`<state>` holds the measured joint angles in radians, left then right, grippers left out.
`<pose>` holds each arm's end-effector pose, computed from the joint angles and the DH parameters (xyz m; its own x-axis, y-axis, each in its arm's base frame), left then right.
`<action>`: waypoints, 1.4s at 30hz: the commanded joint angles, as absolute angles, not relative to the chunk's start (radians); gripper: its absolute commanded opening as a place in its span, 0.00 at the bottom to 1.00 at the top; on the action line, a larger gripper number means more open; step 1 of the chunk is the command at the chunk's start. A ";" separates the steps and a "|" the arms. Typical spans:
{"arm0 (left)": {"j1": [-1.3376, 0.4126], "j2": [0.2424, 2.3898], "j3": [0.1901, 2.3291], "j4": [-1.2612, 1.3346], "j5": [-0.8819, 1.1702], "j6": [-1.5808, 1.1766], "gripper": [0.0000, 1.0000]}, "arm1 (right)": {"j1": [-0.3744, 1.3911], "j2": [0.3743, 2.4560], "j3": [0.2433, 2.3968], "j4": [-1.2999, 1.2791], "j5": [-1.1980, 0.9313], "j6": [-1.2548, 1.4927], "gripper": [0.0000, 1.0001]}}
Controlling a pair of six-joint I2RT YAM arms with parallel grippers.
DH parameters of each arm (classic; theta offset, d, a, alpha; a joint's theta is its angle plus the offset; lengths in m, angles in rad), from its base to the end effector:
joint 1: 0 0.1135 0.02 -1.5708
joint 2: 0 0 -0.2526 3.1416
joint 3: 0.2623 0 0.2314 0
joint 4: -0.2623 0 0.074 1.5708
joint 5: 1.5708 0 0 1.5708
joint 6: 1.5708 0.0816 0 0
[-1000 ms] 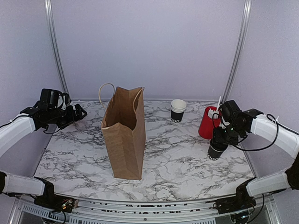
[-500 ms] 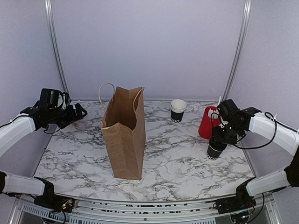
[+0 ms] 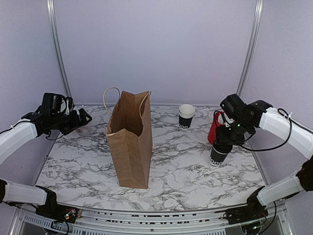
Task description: Pack the takeout coffee
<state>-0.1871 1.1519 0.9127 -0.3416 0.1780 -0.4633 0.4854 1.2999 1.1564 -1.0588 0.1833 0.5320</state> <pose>0.2701 -0.0658 0.2649 -0.6291 -0.3285 -0.7045 0.0530 0.8861 -0.4605 0.2172 0.0978 0.2404 -0.9143 0.0816 -0.3967 0.0733 0.9967 0.0362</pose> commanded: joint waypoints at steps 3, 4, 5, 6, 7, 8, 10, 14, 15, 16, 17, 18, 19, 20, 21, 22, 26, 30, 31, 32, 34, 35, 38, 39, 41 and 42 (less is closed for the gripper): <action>-0.183 1.168 0.899 -0.304 0.237 -0.470 0.99 | 0.584 1.303 1.283 -1.098 0.148 0.560 0.66; -0.183 1.169 0.900 -0.300 0.250 -0.474 0.99 | 0.600 1.307 1.305 -1.103 0.148 0.562 0.66; -0.182 1.170 0.903 -0.297 0.264 -0.480 0.99 | 0.618 1.314 1.327 -1.106 0.150 0.567 0.66; -0.182 1.172 0.909 -0.295 0.280 -0.489 0.99 | 0.635 1.322 1.349 -1.106 0.153 0.571 0.66; -0.183 1.173 0.915 -0.293 0.300 -0.496 0.99 | 0.654 1.330 1.369 -1.104 0.155 0.574 0.66; -0.184 1.175 0.924 -0.292 0.323 -0.507 0.98 | 0.675 1.340 1.388 -1.098 0.156 0.577 0.66; -0.184 1.172 0.942 -0.292 0.366 -0.532 0.97 | 0.718 1.364 1.426 -1.091 0.159 0.580 0.66; -0.186 1.121 0.959 -0.284 0.424 -0.571 0.93 | 0.763 1.419 1.530 -1.080 0.173 0.564 0.66; -0.189 1.106 0.963 -0.283 0.431 -0.575 0.91 | 0.768 1.432 1.556 -1.067 0.170 0.554 0.66; -0.192 1.090 0.965 -0.283 0.437 -0.578 0.90 | 0.771 1.446 1.582 -1.055 0.166 0.545 0.66; -0.196 1.073 0.967 -0.282 0.447 -0.580 0.86 | 0.773 1.460 1.612 -1.045 0.162 0.533 0.66; -0.203 1.061 0.971 -0.281 0.457 -0.579 0.83 | 0.774 1.476 1.645 -1.039 0.163 0.520 0.65; -0.212 1.045 0.974 -0.282 0.461 -0.578 0.81 | 0.775 1.491 1.681 -1.039 0.170 0.508 0.65; -0.224 1.032 0.975 -0.281 0.462 -0.580 0.77 | 0.775 1.507 1.718 -1.039 0.177 0.495 0.65; -0.236 1.015 0.976 -0.282 0.462 -0.581 0.74 | 0.775 1.521 1.752 -1.039 0.183 0.482 0.65; -0.250 0.998 0.976 -0.284 0.461 -0.582 0.72 | 0.775 1.534 1.788 -1.039 0.190 0.470 0.65; -0.315 0.936 0.989 -0.291 0.443 -0.588 0.65 | 0.775 1.589 1.918 -1.054 0.205 0.424 0.66; -0.390 0.915 1.039 -0.299 0.426 -0.590 0.63 | 0.773 1.642 2.050 -1.076 0.224 0.386 0.66; -0.406 0.918 1.058 -0.306 0.419 -0.587 0.63 | 0.773 1.653 2.078 -1.078 0.228 0.378 0.66; -0.423 0.924 1.078 -0.313 0.408 -0.580 0.63 | 0.773 1.663 2.107 -1.080 0.233 0.370 0.66; -0.450 0.941 1.114 -0.328 0.381 -0.564 0.63 | 0.773 1.681 2.157 -1.079 0.241 0.355 0.66; -0.461 0.951 1.132 -0.336 0.377 -0.556 0.63 | 0.773 1.691 2.185 -1.079 0.243 0.349 0.66; -0.503 0.993 1.195 -0.367 0.355 -0.523 0.62 | 0.773 1.707 2.235 -1.073 0.244 0.335 0.66; -0.516 1.009 1.218 -0.380 0.347 -0.511 0.61 | 0.773 1.709 2.245 -1.068 0.246 0.333 0.66; -0.539 1.043 1.267 -0.410 0.320 -0.489 0.60 | 0.773 1.706 2.249 -1.048 0.239 0.326 0.66; -0.549 1.063 1.290 -0.428 0.305 -0.477 0.59 | 0.773 1.705 2.250 -1.042 0.237 0.325 0.66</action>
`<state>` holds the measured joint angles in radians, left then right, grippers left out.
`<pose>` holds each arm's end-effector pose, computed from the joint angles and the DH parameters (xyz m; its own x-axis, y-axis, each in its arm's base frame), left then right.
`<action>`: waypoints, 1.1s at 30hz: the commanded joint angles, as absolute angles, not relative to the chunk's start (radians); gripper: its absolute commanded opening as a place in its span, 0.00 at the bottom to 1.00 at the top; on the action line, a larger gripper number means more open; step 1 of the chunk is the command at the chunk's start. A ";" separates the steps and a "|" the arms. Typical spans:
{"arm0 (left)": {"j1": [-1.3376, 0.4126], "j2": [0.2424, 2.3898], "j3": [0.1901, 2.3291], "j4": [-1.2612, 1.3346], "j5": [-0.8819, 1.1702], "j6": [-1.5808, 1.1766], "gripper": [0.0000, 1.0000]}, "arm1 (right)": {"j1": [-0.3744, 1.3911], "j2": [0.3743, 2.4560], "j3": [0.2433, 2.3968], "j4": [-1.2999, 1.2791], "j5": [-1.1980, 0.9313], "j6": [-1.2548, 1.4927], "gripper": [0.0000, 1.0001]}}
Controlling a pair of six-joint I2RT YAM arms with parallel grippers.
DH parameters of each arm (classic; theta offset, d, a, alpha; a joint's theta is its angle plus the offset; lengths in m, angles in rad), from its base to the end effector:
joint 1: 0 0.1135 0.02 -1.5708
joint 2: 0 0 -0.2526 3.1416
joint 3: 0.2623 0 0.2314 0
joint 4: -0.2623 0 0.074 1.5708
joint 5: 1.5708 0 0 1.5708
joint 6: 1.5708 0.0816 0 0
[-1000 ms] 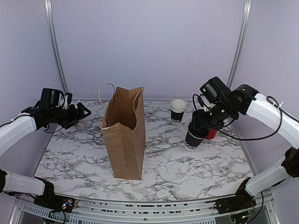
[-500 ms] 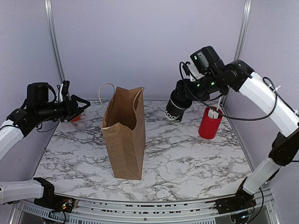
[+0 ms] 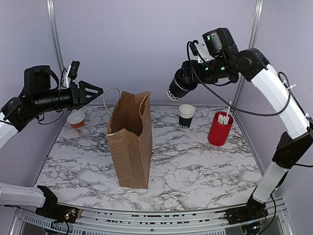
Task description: Pack the takeout coffee
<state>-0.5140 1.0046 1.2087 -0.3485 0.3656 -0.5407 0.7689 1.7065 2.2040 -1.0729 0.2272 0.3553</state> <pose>0.1945 -0.1433 0.4091 -0.5024 -0.2684 -0.8219 0.5933 0.5845 -0.5535 0.2648 0.2307 0.4396 -0.5551 -0.0654 -0.8292 -0.3718 0.9113 0.1769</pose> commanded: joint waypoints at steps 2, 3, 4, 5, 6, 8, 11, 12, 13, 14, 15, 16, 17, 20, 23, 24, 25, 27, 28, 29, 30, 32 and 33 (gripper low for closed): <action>-0.567 1.104 1.339 -0.470 0.268 -0.455 0.54 | 0.773 1.707 2.256 -1.034 0.233 0.323 0.66; -0.573 1.125 1.362 -0.493 0.249 -0.447 0.50 | 0.773 1.707 2.259 -1.031 0.231 0.323 0.66; -0.579 1.142 1.383 -0.513 0.235 -0.438 0.47 | 0.774 1.708 2.259 -1.025 0.228 0.322 0.66; -0.585 1.158 1.402 -0.529 0.222 -0.432 0.42 | 0.775 1.708 2.258 -1.021 0.224 0.320 0.66; -0.596 1.172 1.420 -0.544 0.207 -0.425 0.39 | 0.775 1.707 2.259 -1.017 0.219 0.318 0.66; -0.611 1.195 1.447 -0.556 0.196 -0.418 0.33 | 0.775 1.707 2.260 -1.012 0.213 0.315 0.66; -0.629 1.233 1.483 -0.577 0.195 -0.407 0.25 | 0.775 1.707 2.261 -1.009 0.214 0.311 0.66; -0.633 1.240 1.497 -0.579 0.195 -0.406 0.22 | 0.775 1.708 2.260 -1.009 0.214 0.310 0.66; -0.635 1.246 1.503 -0.581 0.192 -0.405 0.18 | 0.775 1.707 2.258 -1.009 0.215 0.311 0.66; -0.635 1.250 1.509 -0.582 0.188 -0.405 0.11 | 0.775 1.706 2.255 -1.009 0.215 0.310 0.66; -0.635 1.252 1.516 -0.583 0.176 -0.405 0.06 | 0.775 1.704 2.252 -1.008 0.215 0.310 0.66; -0.635 1.255 1.524 -0.583 0.166 -0.404 0.02 | 0.775 1.702 2.251 -1.008 0.214 0.310 0.66; -0.635 1.259 1.533 -0.582 0.154 -0.401 0.00 | 0.775 1.702 2.250 -1.006 0.214 0.311 0.66; -0.635 1.279 1.563 -0.582 0.122 -0.378 0.00 | 0.775 1.698 2.249 -0.997 0.208 0.314 0.66; -0.634 1.314 1.616 -0.585 0.153 -0.347 0.00 | 0.775 1.695 2.251 -0.983 0.199 0.315 0.65; -0.635 1.329 1.634 -0.586 0.179 -0.340 0.00 | 0.775 1.694 2.253 -0.977 0.194 0.317 0.65; -0.637 1.343 1.651 -0.586 0.199 -0.338 0.00 | 0.775 1.690 2.253 -0.970 0.192 0.316 0.65; -0.646 1.365 1.672 -0.586 0.208 -0.335 0.00 | 0.776 1.683 2.251 -0.955 0.188 0.319 0.65; -0.652 1.376 1.679 -0.586 0.210 -0.338 0.00 | 0.776 1.678 2.249 -0.947 0.188 0.320 0.65; -0.661 1.385 1.684 -0.585 0.209 -0.340 0.00 | 0.776 1.672 2.244 -0.937 0.190 0.321 0.64; -0.669 1.395 1.690 -0.584 0.208 -0.345 0.00 | 0.776 1.666 2.239 -0.927 0.188 0.322 0.64; -0.707 1.412 1.692 -0.576 0.200 -0.356 0.00 | 0.777 1.653 2.231 -0.906 0.178 0.326 0.64; -0.721 1.417 1.692 -0.570 0.194 -0.363 0.00 | 0.778 1.648 2.228 -0.893 0.171 0.326 0.64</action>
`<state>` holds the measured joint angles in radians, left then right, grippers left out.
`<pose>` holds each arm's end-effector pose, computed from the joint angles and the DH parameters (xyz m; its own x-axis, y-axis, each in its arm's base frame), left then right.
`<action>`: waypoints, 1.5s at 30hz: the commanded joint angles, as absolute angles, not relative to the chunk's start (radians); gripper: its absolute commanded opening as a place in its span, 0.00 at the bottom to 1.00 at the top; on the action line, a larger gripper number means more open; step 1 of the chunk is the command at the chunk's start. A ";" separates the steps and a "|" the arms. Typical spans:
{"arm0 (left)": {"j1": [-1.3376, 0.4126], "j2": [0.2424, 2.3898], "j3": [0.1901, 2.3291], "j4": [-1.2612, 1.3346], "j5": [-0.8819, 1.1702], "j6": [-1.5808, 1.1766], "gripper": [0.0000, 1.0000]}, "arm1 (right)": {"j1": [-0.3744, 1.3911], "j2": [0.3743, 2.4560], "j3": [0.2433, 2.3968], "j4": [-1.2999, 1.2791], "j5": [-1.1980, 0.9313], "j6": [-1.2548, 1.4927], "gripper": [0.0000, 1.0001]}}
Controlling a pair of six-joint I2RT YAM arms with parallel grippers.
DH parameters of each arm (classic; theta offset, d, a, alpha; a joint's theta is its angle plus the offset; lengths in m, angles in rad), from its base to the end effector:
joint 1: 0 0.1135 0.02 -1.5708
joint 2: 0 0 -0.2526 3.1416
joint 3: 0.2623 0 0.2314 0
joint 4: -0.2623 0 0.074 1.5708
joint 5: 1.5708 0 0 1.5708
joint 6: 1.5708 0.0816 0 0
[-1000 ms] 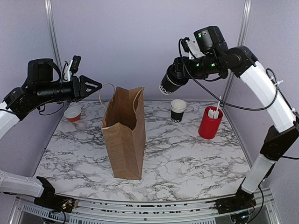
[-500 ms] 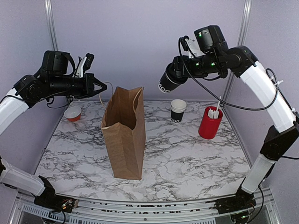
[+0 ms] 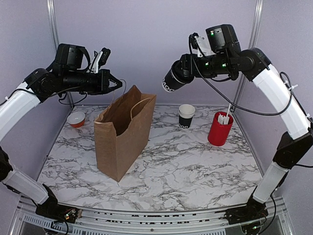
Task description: Pack the takeout coffee
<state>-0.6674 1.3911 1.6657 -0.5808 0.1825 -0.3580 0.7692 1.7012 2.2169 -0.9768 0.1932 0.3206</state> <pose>0.2428 -0.2102 0.4339 -0.4826 -0.0584 -0.8739 0.6144 0.6885 -0.3853 0.2664 0.2361 0.4578 -0.4796 -0.0338 -0.8769 -0.4298 0.8802 0.2012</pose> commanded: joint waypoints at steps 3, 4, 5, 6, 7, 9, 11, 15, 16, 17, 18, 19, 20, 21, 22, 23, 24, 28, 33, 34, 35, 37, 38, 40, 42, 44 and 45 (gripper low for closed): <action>-0.758 1.436 1.693 -0.548 0.178 -0.385 0.00 | 0.783 1.638 2.224 -0.870 0.127 0.327 0.64; -0.765 1.438 1.694 -0.542 0.171 -0.396 0.00 | 0.786 1.635 2.223 -0.862 0.113 0.327 0.64; -0.771 1.442 1.694 -0.534 0.163 -0.411 0.00 | 0.790 1.631 2.221 -0.854 0.104 0.326 0.64; -0.775 1.444 1.695 -0.527 0.158 -0.423 0.00 | 0.795 1.626 2.217 -0.847 0.095 0.326 0.64; -0.779 1.446 1.694 -0.517 0.152 -0.437 0.00 | 0.797 1.622 2.214 -0.840 0.085 0.326 0.64; -0.784 1.443 1.689 -0.492 0.132 -0.470 0.00 | 0.797 1.612 2.204 -0.831 0.062 0.333 0.64; -0.788 1.437 1.677 -0.461 0.121 -0.502 0.00 | 0.800 1.600 2.185 -0.824 0.036 0.341 0.64; -0.808 1.431 1.663 -0.395 0.114 -0.547 0.00 | 0.807 1.564 2.114 -0.801 -0.008 0.358 0.64; -0.818 1.433 1.664 -0.386 0.107 -0.550 0.00 | 0.809 1.556 2.099 -0.801 -0.012 0.361 0.64; -0.827 1.436 1.665 -0.382 0.097 -0.553 0.00 | 0.812 1.548 2.084 -0.802 -0.012 0.364 0.64; -0.835 1.438 1.663 -0.375 0.087 -0.558 0.00 | 0.815 1.540 2.072 -0.802 -0.013 0.368 0.64; -0.842 1.442 1.660 -0.366 0.083 -0.564 0.00 | 0.817 1.532 2.058 -0.802 -0.018 0.372 0.64; -0.848 1.445 1.658 -0.357 0.080 -0.573 0.00 | 0.816 1.526 2.049 -0.802 -0.024 0.377 0.64; -0.857 1.450 1.656 -0.348 0.068 -0.585 0.00 | 0.818 1.520 2.040 -0.804 -0.034 0.382 0.64; -0.863 1.453 1.654 -0.340 0.058 -0.593 0.00 | 0.819 1.515 2.037 -0.809 -0.041 0.389 0.64; -0.866 1.456 1.650 -0.330 0.042 -0.611 0.00 | 0.820 1.510 2.034 -0.816 -0.044 0.397 0.64; -0.871 1.459 1.646 -0.315 0.036 -0.631 0.00 | 0.821 1.505 2.028 -0.826 -0.044 0.403 0.64; -0.891 1.478 1.645 -0.259 -0.009 -0.669 0.00 | 0.825 1.472 1.985 -0.860 -0.036 0.422 0.64; -0.931 1.524 1.679 -0.206 -0.032 -0.681 0.00 | 0.830 1.484 1.989 -0.931 -0.061 0.436 0.63; -0.942 1.531 1.687 -0.197 -0.040 -0.683 0.00 | 0.832 1.492 2.005 -0.957 -0.055 0.436 0.63; -0.955 1.539 1.691 -0.187 -0.049 -0.685 0.00 | 0.832 1.502 2.022 -0.984 -0.046 0.437 0.63; -0.979 1.552 1.692 -0.170 -0.080 -0.690 0.00 | 0.856 1.521 2.050 -1.038 -0.030 0.439 0.63; -0.988 1.552 1.686 -0.158 -0.098 -0.697 0.00 | 0.864 1.526 2.058 -1.059 -0.024 0.443 0.63; -1.002 1.540 1.655 -0.126 -0.142 -0.721 0.00 | 0.865 1.531 2.059 -1.086 -0.012 0.450 0.63; -1.011 1.526 1.614 -0.072 -0.161 -0.740 0.00 | 0.868 1.536 2.051 -1.110 -0.003 0.454 0.62; -1.019 1.515 1.592 -0.044 -0.176 -0.752 0.00 | 0.878 1.551 2.049 -1.133 0.013 0.456 0.62; -1.026 1.509 1.582 -0.034 -0.190 -0.754 0.00 | 0.886 1.563 2.054 -1.148 0.028 0.456 0.62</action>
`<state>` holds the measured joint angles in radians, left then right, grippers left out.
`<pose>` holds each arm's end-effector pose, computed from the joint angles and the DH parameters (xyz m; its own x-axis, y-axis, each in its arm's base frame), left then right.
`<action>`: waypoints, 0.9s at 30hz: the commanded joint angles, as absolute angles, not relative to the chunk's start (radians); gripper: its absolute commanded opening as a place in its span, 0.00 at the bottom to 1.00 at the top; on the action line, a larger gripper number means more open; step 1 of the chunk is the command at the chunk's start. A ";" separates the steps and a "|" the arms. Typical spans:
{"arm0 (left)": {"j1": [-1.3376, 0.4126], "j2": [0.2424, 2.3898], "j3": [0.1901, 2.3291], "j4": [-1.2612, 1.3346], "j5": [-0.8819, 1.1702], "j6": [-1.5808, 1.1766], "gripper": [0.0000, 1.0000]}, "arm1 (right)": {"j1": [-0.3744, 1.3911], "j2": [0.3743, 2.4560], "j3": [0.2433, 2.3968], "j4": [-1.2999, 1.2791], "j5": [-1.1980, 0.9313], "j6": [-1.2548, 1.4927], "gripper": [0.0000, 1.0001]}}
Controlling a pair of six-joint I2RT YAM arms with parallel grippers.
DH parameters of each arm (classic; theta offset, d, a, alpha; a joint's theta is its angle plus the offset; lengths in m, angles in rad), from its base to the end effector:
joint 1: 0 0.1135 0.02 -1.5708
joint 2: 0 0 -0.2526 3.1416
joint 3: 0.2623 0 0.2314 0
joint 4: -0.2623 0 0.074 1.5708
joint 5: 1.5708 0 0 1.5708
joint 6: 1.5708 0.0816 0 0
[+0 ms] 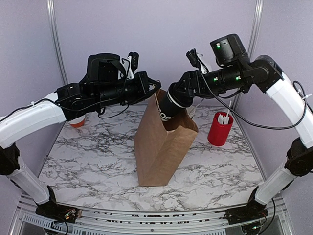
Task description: Pack the takeout coffee
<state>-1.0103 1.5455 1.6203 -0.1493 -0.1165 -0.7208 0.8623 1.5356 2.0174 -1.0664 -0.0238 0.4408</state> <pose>0.2136 -0.3224 0.4310 -0.5443 -0.3659 -0.7549 0.5596 0.5120 -0.6517 0.2010 0.2375 0.4368 -0.6542 -0.1079 -0.7486 -0.5450 0.7535 0.3677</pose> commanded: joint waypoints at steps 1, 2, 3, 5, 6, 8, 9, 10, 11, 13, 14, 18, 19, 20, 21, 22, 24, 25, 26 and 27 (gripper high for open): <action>-1.028 1.499 1.563 -0.020 -0.199 -0.756 0.00 | 0.893 1.573 2.064 -1.159 0.043 0.458 0.62; -1.030 1.488 1.549 -0.007 -0.204 -0.758 0.00 | 0.899 1.581 2.068 -1.165 0.053 0.458 0.62; -1.033 1.477 1.534 0.002 -0.214 -0.762 0.00 | 0.902 1.588 2.070 -1.163 0.055 0.457 0.61; -1.037 1.453 1.496 0.021 -0.241 -0.776 0.00 | 0.907 1.602 2.070 -1.160 0.054 0.455 0.61; -1.039 1.438 1.470 0.042 -0.250 -0.783 0.00 | 0.909 1.613 2.073 -1.160 0.055 0.453 0.62; -1.046 1.404 1.411 0.111 -0.275 -0.792 0.00 | 0.913 1.636 2.078 -1.163 0.059 0.446 0.61; -1.047 1.389 1.385 0.149 -0.278 -0.793 0.00 | 0.916 1.647 2.081 -1.161 0.057 0.443 0.61; -1.049 1.376 1.365 0.171 -0.278 -0.794 0.00 | 0.920 1.661 2.086 -1.160 0.052 0.442 0.61; -1.050 1.364 1.350 0.181 -0.284 -0.797 0.00 | 0.928 1.680 2.094 -1.162 0.051 0.437 0.61; -1.051 1.348 1.332 0.182 -0.291 -0.796 0.00 | 0.946 1.724 2.132 -1.182 0.068 0.429 0.61; -1.051 1.335 1.318 0.182 -0.294 -0.797 0.00 | 0.956 1.759 2.158 -1.205 0.086 0.426 0.61; -1.052 1.294 1.264 0.184 -0.296 -0.791 0.00 | 0.984 1.837 2.249 -1.261 0.143 0.419 0.61; -1.051 1.284 1.254 0.183 -0.295 -0.789 0.00 | 0.985 1.844 2.247 -1.258 0.146 0.419 0.61; -1.051 1.273 1.242 0.184 -0.294 -0.785 0.00 | 0.986 1.848 2.237 -1.252 0.143 0.419 0.61; -1.052 1.262 1.229 0.182 -0.299 -0.781 0.00 | 0.987 1.852 2.226 -1.247 0.141 0.420 0.61; -1.051 1.249 1.214 0.182 -0.308 -0.778 0.00 | 0.988 1.853 2.215 -1.241 0.138 0.423 0.61; -1.051 1.220 1.181 0.181 -0.330 -0.772 0.00 | 0.989 1.854 2.188 -1.226 0.131 0.426 0.61; -1.052 1.205 1.165 0.182 -0.338 -0.770 0.02 | 0.990 1.854 2.174 -1.217 0.120 0.428 0.61; -1.051 1.193 1.149 0.182 -0.343 -0.765 0.05 | 0.993 1.854 2.160 -1.207 0.110 0.428 0.61; -1.051 1.178 1.131 0.183 -0.346 -0.760 0.07 | 0.996 1.859 2.153 -1.201 0.105 0.428 0.61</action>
